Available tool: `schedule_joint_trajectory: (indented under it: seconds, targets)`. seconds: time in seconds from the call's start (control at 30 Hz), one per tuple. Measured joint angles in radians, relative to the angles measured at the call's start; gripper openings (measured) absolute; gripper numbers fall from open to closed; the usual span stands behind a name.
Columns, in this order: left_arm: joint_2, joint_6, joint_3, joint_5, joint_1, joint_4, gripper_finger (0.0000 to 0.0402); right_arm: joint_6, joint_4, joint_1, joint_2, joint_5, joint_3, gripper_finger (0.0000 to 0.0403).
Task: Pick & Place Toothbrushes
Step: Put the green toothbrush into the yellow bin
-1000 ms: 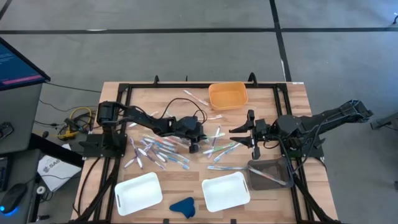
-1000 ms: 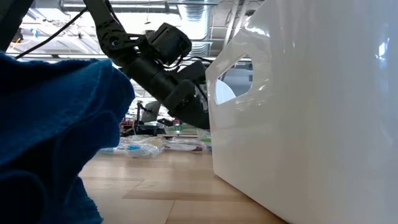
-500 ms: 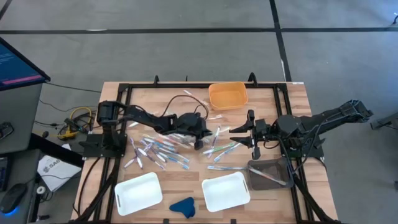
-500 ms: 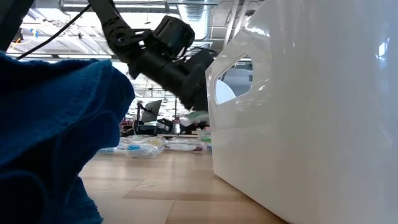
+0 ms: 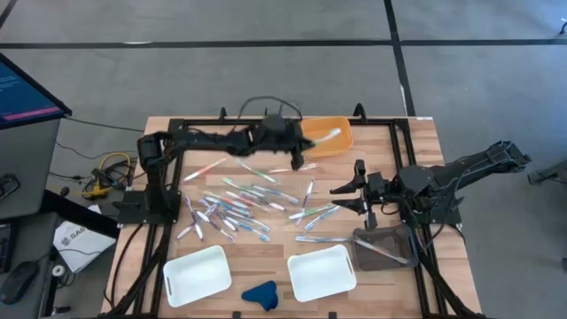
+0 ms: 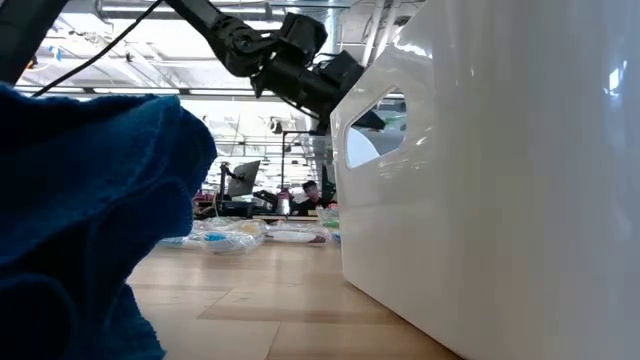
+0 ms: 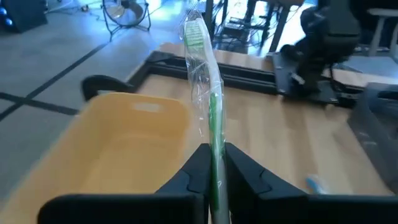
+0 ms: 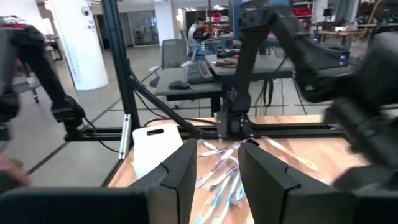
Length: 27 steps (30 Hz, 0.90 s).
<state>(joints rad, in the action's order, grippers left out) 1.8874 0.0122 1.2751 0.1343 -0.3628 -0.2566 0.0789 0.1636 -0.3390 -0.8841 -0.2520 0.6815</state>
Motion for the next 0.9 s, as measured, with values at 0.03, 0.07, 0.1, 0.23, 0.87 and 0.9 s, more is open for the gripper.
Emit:
schedule_joint_trajectory:
  seconds: [0.03, 0.07, 0.1, 0.23, 0.87, 0.9]
  targets:
    - [0.000, 0.006, 0.019, 0.027, -0.025, 0.025, 0.0020, 0.000, -0.004, -0.006, 0.008, 0.000, 0.000, 0.0113]
    - [0.000, 0.007, 0.041, 0.060, -0.052, 0.053, 0.0020, -0.001, -0.007, -0.011, 0.016, 0.000, 0.000, 0.0113]
    - [0.000, 0.008, 0.061, 0.095, -0.074, 0.071, 0.0020, -0.003, -0.015, -0.017, 0.023, 0.000, 0.000, 0.0113]
    - [0.000, 0.030, 0.110, 0.228, -0.142, 0.111, 0.0020, -0.011, -0.037, -0.034, 0.048, 0.000, 0.000, 0.0113]
    - [0.000, 0.109, 0.268, 0.308, -0.156, 0.251, 0.0020, -0.028, -0.041, -0.008, 0.054, 0.000, 0.000, 0.0113]
    - [0.000, 0.110, 0.268, 0.307, -0.155, 0.251, 0.0020, -0.028, -0.041, -0.009, 0.054, 0.000, 0.000, 0.0113]
